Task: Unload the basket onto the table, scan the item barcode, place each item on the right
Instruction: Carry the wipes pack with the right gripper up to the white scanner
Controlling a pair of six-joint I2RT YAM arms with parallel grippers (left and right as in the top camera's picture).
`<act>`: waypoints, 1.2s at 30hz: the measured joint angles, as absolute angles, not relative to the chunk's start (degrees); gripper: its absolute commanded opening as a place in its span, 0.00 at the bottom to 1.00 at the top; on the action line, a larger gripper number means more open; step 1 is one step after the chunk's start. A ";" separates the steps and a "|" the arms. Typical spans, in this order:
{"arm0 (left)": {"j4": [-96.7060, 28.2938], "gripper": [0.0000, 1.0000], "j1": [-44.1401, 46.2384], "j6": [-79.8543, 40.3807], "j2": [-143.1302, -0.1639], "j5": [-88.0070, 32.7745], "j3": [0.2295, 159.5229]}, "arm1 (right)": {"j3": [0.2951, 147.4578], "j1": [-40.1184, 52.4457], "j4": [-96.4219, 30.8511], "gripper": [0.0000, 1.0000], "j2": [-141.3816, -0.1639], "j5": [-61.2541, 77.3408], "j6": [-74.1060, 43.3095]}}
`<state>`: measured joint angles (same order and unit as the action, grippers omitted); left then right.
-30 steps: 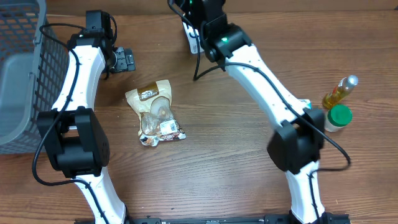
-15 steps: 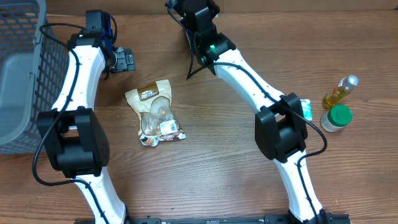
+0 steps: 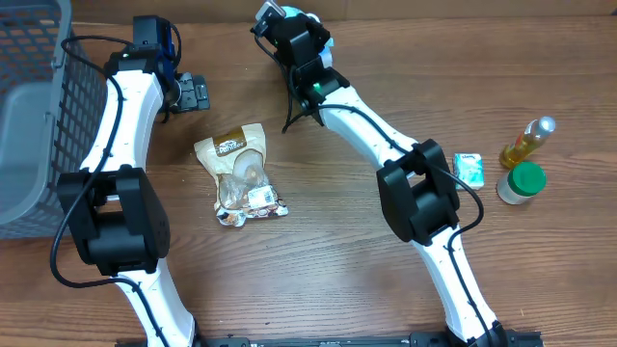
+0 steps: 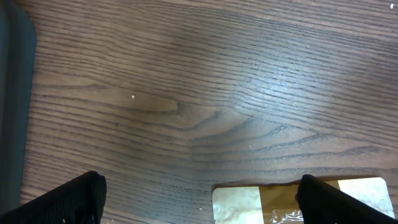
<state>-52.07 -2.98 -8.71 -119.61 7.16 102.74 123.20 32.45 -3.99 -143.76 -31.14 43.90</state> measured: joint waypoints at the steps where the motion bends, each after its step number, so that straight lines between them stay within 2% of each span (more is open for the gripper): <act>1: -52.10 1.00 -2.98 -8.71 -119.61 7.16 102.74 | 123.20 32.64 -4.03 0.04 -143.83 -31.14 43.92; 13: -52.10 1.00 -2.98 -8.71 -119.61 7.16 102.74 | 123.24 34.96 -10.24 0.04 -143.98 -30.89 41.65; 28: -52.07 1.00 -2.98 -8.71 -119.61 7.16 102.74 | 123.26 34.28 -10.20 0.04 -143.83 -30.89 35.29; 36: -52.07 0.99 -2.98 -8.73 -119.61 7.16 102.74 | 123.26 31.86 -19.97 0.04 -138.41 -29.10 28.67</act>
<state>-52.07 -2.98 -8.73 -119.61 7.16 102.74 123.26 31.86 -19.97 -138.41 -29.10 28.67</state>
